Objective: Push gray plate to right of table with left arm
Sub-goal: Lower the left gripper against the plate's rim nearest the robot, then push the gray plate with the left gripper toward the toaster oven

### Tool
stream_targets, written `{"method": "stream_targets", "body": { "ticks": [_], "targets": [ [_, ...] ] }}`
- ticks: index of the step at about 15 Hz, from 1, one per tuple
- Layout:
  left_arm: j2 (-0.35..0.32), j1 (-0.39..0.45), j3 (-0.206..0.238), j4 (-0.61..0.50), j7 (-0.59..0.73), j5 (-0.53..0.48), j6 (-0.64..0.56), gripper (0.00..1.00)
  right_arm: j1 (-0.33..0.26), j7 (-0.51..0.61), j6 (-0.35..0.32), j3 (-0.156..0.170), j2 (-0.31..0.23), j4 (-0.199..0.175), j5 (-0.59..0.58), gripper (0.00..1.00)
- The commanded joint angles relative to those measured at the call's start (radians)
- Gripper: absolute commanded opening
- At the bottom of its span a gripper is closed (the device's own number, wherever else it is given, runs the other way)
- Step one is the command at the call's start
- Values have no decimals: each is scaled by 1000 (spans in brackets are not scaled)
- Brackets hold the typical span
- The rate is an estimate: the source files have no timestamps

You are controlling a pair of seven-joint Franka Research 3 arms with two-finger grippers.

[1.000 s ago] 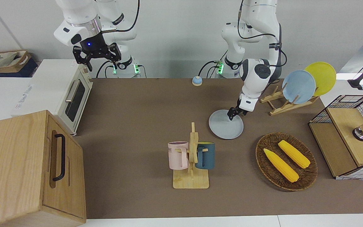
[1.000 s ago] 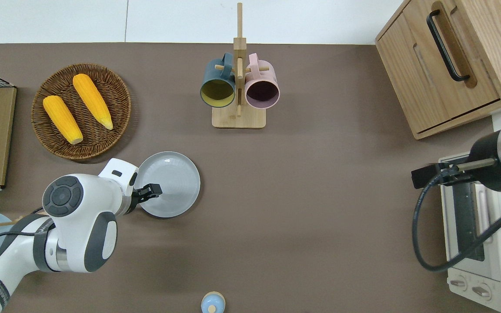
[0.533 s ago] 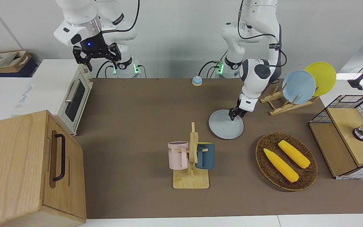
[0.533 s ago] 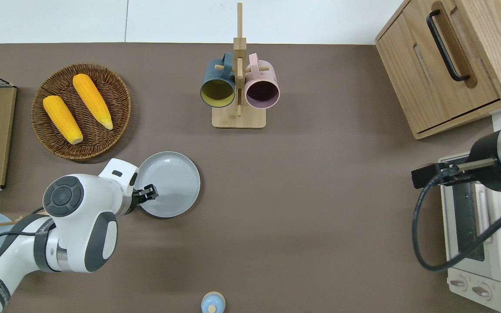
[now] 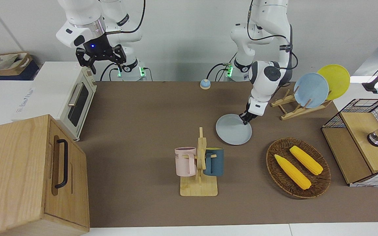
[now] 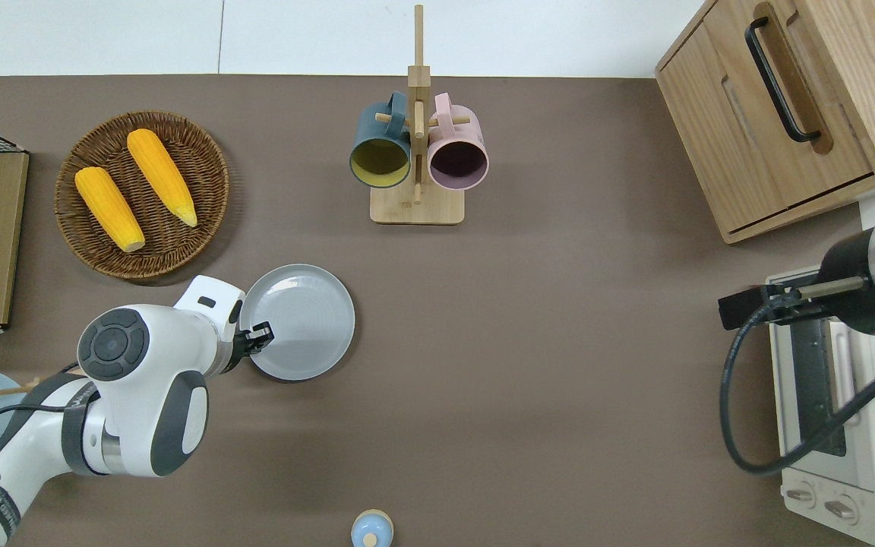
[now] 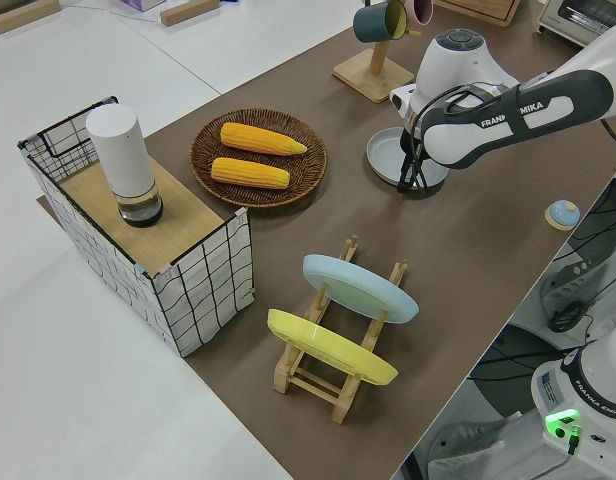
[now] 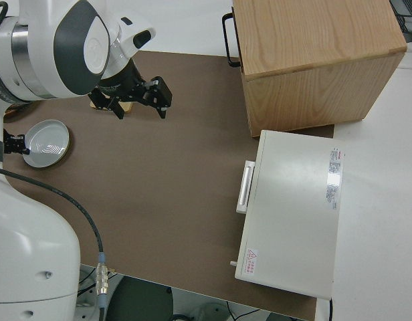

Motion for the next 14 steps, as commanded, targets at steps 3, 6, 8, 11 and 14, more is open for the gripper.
{"method": "stream_targets", "body": {
  "ticks": [3, 6, 8, 11, 14],
  "targets": [
    [16, -18, 5, -19, -13, -2, 27, 0, -20, 0, -12, 13, -6, 4, 10, 983],
    [16, -24, -4, -19, -31, -2, 27, 0, -20, 1, -12, 15, -6, 4, 10, 983],
    [14, -24, -26, -19, -72, -2, 27, 0, -20, 0, -12, 15, -6, 4, 10, 983],
    [13, -25, -55, -17, -117, -2, 23, 0, -20, 0, -12, 15, -6, 4, 10, 983],
    [13, -48, -73, -16, -167, -2, 18, 0, -20, 1, -12, 15, -6, 4, 10, 983]
  ]
}}
